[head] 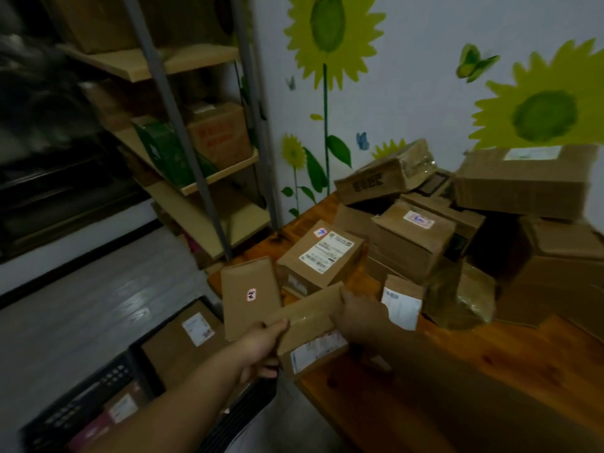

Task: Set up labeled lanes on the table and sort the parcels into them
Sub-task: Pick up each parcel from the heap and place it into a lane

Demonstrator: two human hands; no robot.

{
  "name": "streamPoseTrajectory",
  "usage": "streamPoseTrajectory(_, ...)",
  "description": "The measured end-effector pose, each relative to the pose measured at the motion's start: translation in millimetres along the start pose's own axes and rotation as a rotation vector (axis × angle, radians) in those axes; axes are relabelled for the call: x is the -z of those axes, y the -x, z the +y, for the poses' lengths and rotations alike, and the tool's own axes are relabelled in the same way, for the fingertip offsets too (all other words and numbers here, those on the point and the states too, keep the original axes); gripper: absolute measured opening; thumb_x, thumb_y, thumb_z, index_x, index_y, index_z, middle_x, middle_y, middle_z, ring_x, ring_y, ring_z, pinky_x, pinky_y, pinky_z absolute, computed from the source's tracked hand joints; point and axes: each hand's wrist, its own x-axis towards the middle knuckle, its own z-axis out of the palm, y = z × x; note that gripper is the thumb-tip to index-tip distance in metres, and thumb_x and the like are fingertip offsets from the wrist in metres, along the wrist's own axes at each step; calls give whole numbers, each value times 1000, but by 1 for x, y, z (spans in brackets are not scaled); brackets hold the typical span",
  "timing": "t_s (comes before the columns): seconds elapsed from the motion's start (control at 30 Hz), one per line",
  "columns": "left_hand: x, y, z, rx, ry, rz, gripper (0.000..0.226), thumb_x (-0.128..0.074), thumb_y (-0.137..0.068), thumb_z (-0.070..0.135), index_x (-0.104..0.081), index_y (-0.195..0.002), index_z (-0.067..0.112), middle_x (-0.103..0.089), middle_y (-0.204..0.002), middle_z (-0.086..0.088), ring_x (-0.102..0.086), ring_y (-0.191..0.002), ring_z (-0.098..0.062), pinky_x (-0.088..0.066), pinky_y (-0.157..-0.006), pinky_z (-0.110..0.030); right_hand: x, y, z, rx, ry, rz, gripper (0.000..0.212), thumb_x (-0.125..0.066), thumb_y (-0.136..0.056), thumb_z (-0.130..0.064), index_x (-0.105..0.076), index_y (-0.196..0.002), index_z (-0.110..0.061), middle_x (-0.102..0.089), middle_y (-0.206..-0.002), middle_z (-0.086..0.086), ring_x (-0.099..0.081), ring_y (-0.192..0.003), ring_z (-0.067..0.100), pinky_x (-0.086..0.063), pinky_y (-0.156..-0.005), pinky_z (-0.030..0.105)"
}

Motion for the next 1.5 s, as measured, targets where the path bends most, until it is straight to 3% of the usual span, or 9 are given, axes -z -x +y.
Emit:
streamPoseTrajectory(0.23, 29, 12, 13, -64, 40, 36, 46, -57, -90, 43, -45, -127, 19, -61, -105, -7, -60, -96, -26, -53, -73, -34, 9, 17, -28, 88, -309, 195, 60, -52, -95, -36, -24, -147, -31, -22, -148, 4, -45, -122, 22, -44, -95, 34)
streamPoseTrajectory(0.47, 60, 47, 32, -517, -270, -82, 121, -85, -56, 51, -7, -148, 37, -34, -145, 8, -39, -128, -15, -33, -108, -34, 19, 75, -35, -82, -720, 478, 61, -56, -91, -46, -34, -145, -27, -45, -136, -5, -48, -124, 22, -42, -104, 38)
streamPoseTrajectory(0.6, 64, 71, 29, -648, -18, -153, 101, -75, -76, 10, -9, -149, 30, -55, -127, 1, -58, -100, -11, -49, -85, -29, 8, 123, -47, -92, -867, 654, 63, -60, -92, -35, -33, -147, -21, -49, -140, 5, -54, -114, 16, -45, -92, 28)
streamPoseTrajectory(0.8, 24, 110, 9, -568, 437, -355, 83, -71, -80, 15, -21, -137, 48, -58, -127, 1, -60, -111, -28, -55, -74, -57, -38, 200, -56, -37, -1271, 614, 71, -61, -91, -24, -21, -150, -26, -58, -125, 5, -62, -99, 18, -51, -80, 32)
streamPoseTrajectory(0.93, -23, 148, -19, -512, 395, -468, 47, -63, -87, 19, -35, -123, 31, -61, -120, -2, -61, -107, -26, -56, -71, -49, -38, 234, -50, 111, -1349, 769, 65, -60, -90, -5, -33, -141, -34, -63, -123, 1, -63, -109, 21, -54, -86, 38)
streamPoseTrajectory(1.03, -37, 169, -26, -560, 272, -507, 24, -57, -91, 27, -47, -112, 32, -60, -121, -8, -59, -108, -26, -52, -81, -46, -29, 271, -23, 113, -1321, 852, 64, -58, -88, -3, -38, -143, -30, -66, -118, -1, -69, -99, 16, -58, -72, 28)
streamPoseTrajectory(1.23, -95, 220, -37, -668, 44, -670, 41, -58, -88, 6, -48, -117, 33, -66, -110, -9, -63, -103, -28, -52, -86, -47, -35, 354, 37, 52, -1235, 909, 62, -60, -89, -10, -40, -143, -33, -68, -118, -3, -69, -96, 11, -56, -66, 21)
streamPoseTrajectory(1.4, -170, 261, -62, -653, -85, -710, 30, -49, -90, 6, -55, -112, 26, -65, -108, -10, -60, -100, -30, -48, -80, -43, -48, 439, 101, -31, -1227, 1092, 68, -63, -90, -15, -28, -145, -37, -59, -126, -4, -63, -106, 14, -55, -88, 35)
streamPoseTrajectory(1.5, -219, 276, -82, -613, -216, -737, 29, -55, -85, 16, -62, -113, 20, -68, -108, -12, -61, -104, -32, -48, -83, -42, -64, 496, 147, -186, -1227, 1152, 63, -64, -89, -20, -33, -141, -36, -58, -114, -1, -63, -100, 19, -55, -76, 32)
